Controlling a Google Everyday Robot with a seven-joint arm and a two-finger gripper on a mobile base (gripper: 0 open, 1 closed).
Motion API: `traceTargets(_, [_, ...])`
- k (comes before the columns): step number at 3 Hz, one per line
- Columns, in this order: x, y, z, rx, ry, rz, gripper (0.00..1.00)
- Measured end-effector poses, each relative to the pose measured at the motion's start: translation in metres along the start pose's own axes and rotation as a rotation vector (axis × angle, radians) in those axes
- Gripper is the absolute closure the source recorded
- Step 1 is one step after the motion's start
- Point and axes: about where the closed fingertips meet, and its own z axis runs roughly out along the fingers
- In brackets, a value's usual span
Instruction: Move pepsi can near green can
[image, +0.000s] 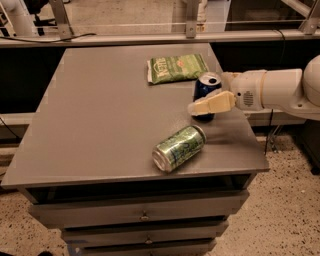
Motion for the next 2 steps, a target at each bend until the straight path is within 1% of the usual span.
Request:
traceTargets(1, [-0.005,0.004,-0.009,-0.002,-0.031,0.005,0.0])
traceTargets(2, [-0.012,0.011,-0.022,-0.042,-0.124,0.012,0.0])
